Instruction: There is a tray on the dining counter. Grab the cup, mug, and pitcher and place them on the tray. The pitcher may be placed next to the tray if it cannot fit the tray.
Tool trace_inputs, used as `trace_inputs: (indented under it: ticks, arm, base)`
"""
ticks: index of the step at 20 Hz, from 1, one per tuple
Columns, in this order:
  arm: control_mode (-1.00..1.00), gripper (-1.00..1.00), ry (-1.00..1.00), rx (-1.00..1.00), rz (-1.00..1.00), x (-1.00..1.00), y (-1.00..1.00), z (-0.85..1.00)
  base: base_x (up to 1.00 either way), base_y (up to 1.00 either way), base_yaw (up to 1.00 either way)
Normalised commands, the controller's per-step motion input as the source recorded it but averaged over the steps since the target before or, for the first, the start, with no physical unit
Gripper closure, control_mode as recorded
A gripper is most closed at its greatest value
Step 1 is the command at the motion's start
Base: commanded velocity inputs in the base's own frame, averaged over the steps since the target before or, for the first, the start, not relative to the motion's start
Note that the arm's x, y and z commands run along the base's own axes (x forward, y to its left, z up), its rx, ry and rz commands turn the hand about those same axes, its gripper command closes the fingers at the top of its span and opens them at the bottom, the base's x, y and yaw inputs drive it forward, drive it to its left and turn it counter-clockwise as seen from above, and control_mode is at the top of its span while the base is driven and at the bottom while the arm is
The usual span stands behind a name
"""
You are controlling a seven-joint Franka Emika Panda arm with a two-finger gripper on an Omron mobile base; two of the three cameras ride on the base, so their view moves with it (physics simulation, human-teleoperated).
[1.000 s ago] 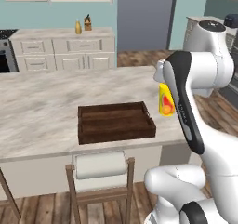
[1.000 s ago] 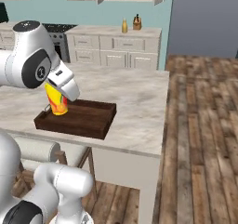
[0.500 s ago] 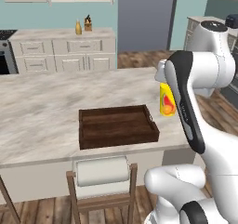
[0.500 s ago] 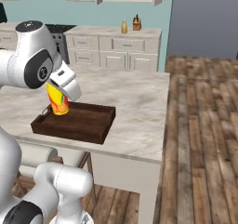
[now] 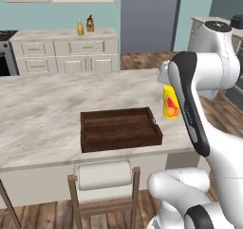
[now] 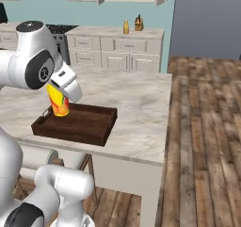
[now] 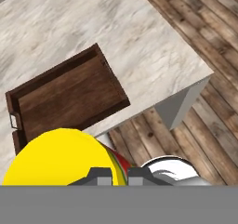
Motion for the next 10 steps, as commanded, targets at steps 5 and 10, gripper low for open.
trace_inputs:
  ticks: [5, 10]
  arm:
    - [-1.0, 1.0, 0.0, 0.0, 0.0, 0.55, 0.51, -0.4]
    - [-1.0, 1.0, 0.09, 0.0, 0.0, 0.69, 0.83, -0.43]
  base:
    - [0.0, 0.0, 0.0]
    - [0.0, 0.0, 0.0]
